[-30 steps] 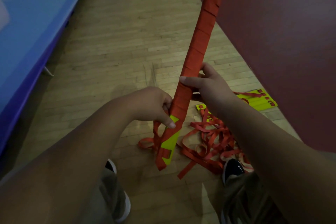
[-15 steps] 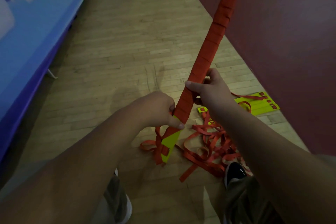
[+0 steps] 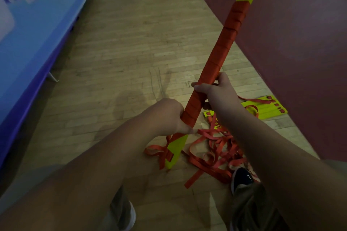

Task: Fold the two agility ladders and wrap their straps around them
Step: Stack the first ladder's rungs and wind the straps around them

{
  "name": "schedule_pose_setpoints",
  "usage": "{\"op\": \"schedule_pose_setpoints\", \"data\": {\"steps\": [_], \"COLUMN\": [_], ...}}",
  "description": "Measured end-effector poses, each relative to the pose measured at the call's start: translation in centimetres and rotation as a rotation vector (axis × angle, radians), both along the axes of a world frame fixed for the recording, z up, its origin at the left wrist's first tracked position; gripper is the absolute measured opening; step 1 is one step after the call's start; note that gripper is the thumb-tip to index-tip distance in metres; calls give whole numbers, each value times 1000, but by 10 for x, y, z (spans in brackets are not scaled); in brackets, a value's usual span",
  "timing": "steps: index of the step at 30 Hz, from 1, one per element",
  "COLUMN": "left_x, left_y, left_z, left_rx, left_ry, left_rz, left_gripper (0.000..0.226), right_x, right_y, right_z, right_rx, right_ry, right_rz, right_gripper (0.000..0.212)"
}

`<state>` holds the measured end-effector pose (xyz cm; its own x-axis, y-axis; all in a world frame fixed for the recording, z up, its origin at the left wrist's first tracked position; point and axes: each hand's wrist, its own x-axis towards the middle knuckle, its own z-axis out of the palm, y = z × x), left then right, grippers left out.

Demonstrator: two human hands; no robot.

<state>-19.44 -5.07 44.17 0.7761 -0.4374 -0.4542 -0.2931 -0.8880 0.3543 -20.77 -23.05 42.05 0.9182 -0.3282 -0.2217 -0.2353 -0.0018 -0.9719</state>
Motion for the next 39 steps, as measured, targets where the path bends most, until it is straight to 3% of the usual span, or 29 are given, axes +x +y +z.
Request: {"op": "schedule_pose_setpoints", "data": {"steps": [4, 8, 11, 18, 25, 30, 39], "left_x": [5, 12, 15, 18, 17, 24, 26], "left_y": [13, 23, 27, 29, 29, 33, 35], "left_z": [3, 6, 6, 15, 16, 15, 6], "left_rx": [-90, -114, -163, -207, -251, -221, 12], "left_ry": [131, 189, 244, 312, 377, 328, 179], "left_rz": [-47, -123, -126, -74, -60, -57, -155], "left_gripper": [36, 27, 32, 35, 40, 36, 38], "right_x": [3, 2, 4, 4, 6, 4, 2], "right_y": [-3, -9, -10, -9, -9, -9, -4], "right_z": [8, 9, 9, 5, 9, 9, 3], "right_rx": [224, 335, 381, 496, 514, 481, 304], "right_ry": [83, 69, 44, 11, -2, -9, 6], "right_rz": [45, 161, 188, 118, 97, 146, 138], "right_gripper": [63, 35, 48, 48, 55, 32, 38]}}
